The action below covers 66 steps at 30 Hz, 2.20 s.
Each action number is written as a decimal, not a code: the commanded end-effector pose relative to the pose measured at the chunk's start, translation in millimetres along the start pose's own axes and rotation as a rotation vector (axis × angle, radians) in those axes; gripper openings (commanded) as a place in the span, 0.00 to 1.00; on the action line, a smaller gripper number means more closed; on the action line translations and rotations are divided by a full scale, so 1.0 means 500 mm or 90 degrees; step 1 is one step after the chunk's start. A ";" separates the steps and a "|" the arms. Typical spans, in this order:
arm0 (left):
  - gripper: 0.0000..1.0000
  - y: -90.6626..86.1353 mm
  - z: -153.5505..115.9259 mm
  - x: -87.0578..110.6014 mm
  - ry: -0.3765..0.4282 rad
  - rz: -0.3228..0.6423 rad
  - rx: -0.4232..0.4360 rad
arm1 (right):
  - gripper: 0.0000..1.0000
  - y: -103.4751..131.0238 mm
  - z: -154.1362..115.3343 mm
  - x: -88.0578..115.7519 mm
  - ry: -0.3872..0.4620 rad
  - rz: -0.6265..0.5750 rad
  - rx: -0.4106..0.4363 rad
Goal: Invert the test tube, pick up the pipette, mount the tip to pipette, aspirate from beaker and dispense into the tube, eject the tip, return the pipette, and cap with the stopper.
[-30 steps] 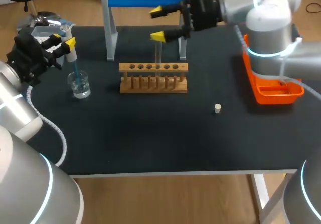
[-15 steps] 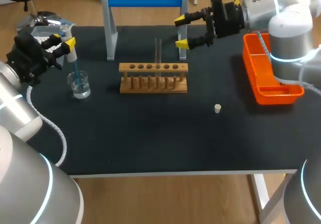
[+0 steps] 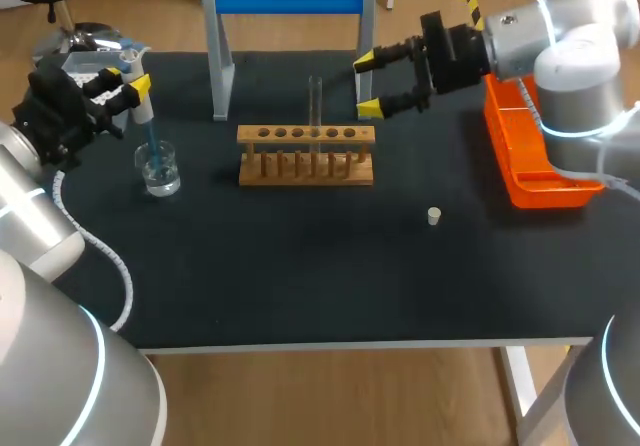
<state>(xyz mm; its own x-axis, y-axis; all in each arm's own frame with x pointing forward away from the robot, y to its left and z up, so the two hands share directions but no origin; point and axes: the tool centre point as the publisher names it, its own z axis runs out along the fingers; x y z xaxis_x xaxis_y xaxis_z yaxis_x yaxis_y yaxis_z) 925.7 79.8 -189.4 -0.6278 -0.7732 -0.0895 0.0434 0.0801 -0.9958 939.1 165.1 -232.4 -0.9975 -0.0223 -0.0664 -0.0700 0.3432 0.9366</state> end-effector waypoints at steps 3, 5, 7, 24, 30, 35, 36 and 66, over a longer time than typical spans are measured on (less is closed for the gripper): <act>0.00 -0.001 0.002 0.002 -0.003 0.000 0.000 | 1.00 -0.028 0.019 -0.028 0.020 -0.003 0.021; 0.00 -0.001 0.002 0.002 -0.003 0.000 0.000 | 1.00 -0.037 0.026 -0.033 0.023 0.000 0.024; 0.00 -0.001 0.002 0.002 -0.003 0.000 0.000 | 1.00 -0.045 0.032 -0.037 0.026 0.001 0.032; 0.00 -0.001 0.002 0.002 -0.003 0.000 0.000 | 1.00 -0.089 0.092 -0.054 0.046 -0.024 0.112; 0.00 -0.001 0.002 0.002 -0.003 0.000 0.000 | 1.00 -0.093 0.106 -0.068 0.045 -0.033 0.139; 0.00 -0.001 0.002 0.002 -0.003 0.000 0.000 | 1.00 -0.096 0.116 -0.077 0.043 -0.036 0.144; 0.00 -0.001 0.002 0.002 -0.003 0.000 0.000 | 1.00 -0.096 0.118 -0.079 0.043 -0.035 0.143; 0.00 -0.001 0.002 0.002 -0.003 0.000 0.000 | 1.00 -0.086 0.178 -0.100 -0.008 -0.024 0.163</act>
<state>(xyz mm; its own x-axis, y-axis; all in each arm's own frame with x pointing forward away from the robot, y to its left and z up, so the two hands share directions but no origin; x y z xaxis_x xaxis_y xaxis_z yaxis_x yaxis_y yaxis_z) 925.7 79.8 -189.4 -0.6278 -0.7732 -0.0895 0.0433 0.0801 -0.9958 989.9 231.6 -301.2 -0.9939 -0.0258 -0.1068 -0.1029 0.5600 0.8221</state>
